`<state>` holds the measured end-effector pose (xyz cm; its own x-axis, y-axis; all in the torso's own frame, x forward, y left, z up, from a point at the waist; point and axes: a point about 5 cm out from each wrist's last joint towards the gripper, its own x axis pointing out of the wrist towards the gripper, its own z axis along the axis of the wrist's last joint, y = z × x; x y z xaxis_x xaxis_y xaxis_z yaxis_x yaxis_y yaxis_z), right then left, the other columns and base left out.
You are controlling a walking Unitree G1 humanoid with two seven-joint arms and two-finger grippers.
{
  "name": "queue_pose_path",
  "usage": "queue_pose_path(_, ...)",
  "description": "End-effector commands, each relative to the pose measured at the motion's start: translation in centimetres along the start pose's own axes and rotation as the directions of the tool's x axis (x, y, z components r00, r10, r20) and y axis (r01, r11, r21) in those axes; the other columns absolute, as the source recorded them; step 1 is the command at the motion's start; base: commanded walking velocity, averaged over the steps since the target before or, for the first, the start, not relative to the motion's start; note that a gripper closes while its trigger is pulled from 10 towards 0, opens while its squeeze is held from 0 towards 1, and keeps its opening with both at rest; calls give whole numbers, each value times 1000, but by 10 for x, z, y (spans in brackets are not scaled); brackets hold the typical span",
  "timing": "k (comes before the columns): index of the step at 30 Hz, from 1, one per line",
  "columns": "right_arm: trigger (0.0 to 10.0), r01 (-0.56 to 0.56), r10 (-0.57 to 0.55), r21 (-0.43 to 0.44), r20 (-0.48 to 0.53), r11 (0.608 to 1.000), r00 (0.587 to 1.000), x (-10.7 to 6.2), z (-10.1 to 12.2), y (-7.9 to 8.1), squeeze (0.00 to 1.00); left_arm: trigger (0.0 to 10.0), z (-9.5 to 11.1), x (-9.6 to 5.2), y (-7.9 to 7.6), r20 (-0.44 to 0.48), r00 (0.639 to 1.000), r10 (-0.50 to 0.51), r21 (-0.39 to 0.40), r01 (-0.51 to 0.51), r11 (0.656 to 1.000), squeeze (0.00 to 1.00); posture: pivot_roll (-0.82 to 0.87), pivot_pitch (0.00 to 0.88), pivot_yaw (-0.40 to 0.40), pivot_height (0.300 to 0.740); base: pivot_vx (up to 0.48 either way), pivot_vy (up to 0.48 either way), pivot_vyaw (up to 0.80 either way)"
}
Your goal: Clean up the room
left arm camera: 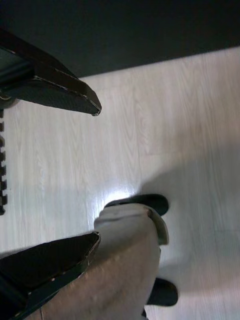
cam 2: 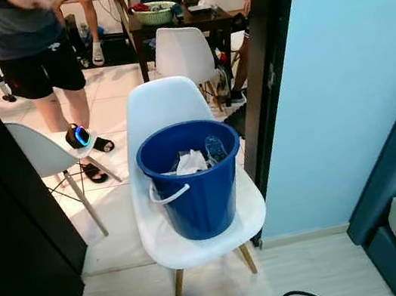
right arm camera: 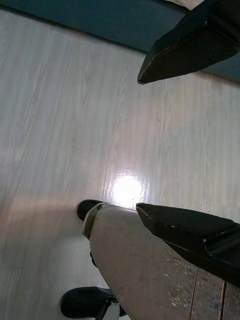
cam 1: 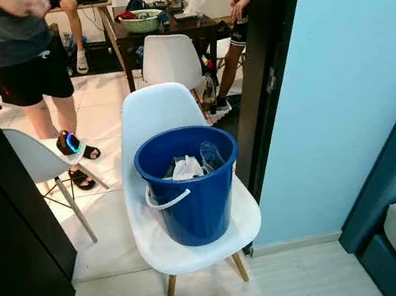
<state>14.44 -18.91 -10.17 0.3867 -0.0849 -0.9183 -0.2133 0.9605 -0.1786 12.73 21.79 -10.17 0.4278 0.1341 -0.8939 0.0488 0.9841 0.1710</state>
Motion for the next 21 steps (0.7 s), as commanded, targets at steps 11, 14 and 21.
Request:
queue_pose_path(11, 10000, -11, 12, 6, -21, 1000, 1000, 0, -6, 1, 0, 10000, 3, 1, -7, 5, 1000, -22, 6, 22, 1000, 0, -38, 0, -64, 740, 0, 0, 0)
queue_pose_path(14, 10000, -15, 15, 2, -23, 1000, 1000, 0, -7, 3, 0, 10000, 0, 0, -7, -2, 1000, -21, 7, 21, 1000, 0, -36, 0, -63, 740, 0, 0, -604)
queue_pose_path(21, 10000, -22, 22, -5, -18, 1000, 1000, 0, -4, 4, 0, 10000, 5, 1, -4, 11, 1000, -11, -11, 11, 1000, 0, -34, 0, -56, 740, 0, 0, -800)
